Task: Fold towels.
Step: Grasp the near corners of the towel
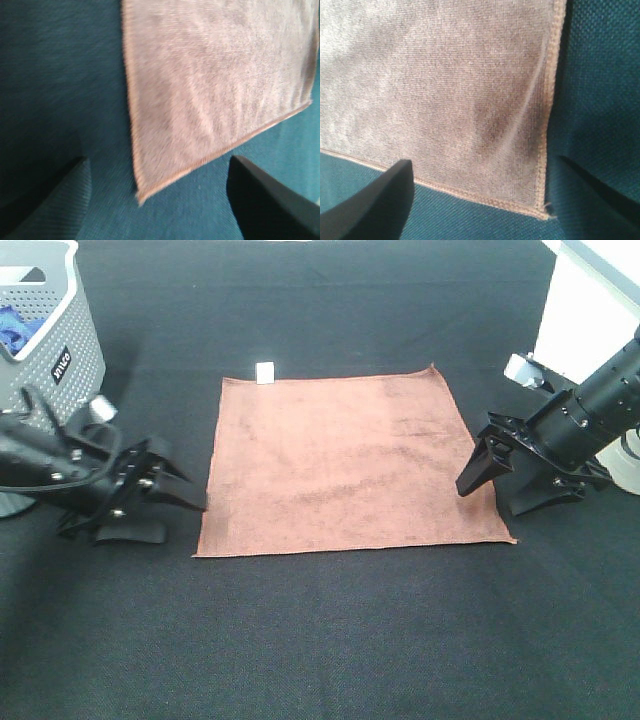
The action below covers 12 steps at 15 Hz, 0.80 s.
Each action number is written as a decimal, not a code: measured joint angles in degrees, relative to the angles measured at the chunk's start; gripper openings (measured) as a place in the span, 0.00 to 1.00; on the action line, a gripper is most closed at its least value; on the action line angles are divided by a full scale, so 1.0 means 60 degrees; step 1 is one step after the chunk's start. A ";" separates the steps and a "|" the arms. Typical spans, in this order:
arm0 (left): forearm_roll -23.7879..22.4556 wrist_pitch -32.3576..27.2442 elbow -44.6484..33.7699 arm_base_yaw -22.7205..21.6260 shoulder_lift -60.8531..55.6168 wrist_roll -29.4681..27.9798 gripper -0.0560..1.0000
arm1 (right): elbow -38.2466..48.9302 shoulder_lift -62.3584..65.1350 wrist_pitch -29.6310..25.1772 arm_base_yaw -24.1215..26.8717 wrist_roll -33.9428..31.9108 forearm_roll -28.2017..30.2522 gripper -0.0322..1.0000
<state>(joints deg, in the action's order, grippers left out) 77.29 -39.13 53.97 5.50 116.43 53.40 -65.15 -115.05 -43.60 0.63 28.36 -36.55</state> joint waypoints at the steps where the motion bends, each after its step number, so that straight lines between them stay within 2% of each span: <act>1: 0.0000 0.0095 0.0181 0.0229 0.0134 0.0000 0.73 | -0.0010 0.0000 0.0029 0.0067 0.0076 -0.0010 0.73; 4: 0.0277 0.0325 0.0363 0.0458 0.0334 -0.0010 0.73 | -0.0019 -0.0134 0.0115 0.0573 0.0095 -0.0153 0.73; 8: 0.0869 0.0172 0.0411 0.0487 0.0583 0.0019 0.70 | -0.0019 -0.0286 0.0115 0.0563 0.0621 -0.0516 0.73; 12: 0.1232 0.0095 0.0477 0.0917 0.0726 0.0248 0.70 | -0.0057 -0.0659 0.0086 0.0554 0.0649 -0.0888 0.73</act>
<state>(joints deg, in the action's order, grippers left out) 84.68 -38.56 56.84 11.00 120.78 54.89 -65.49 -119.00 -43.09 3.95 32.26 -41.88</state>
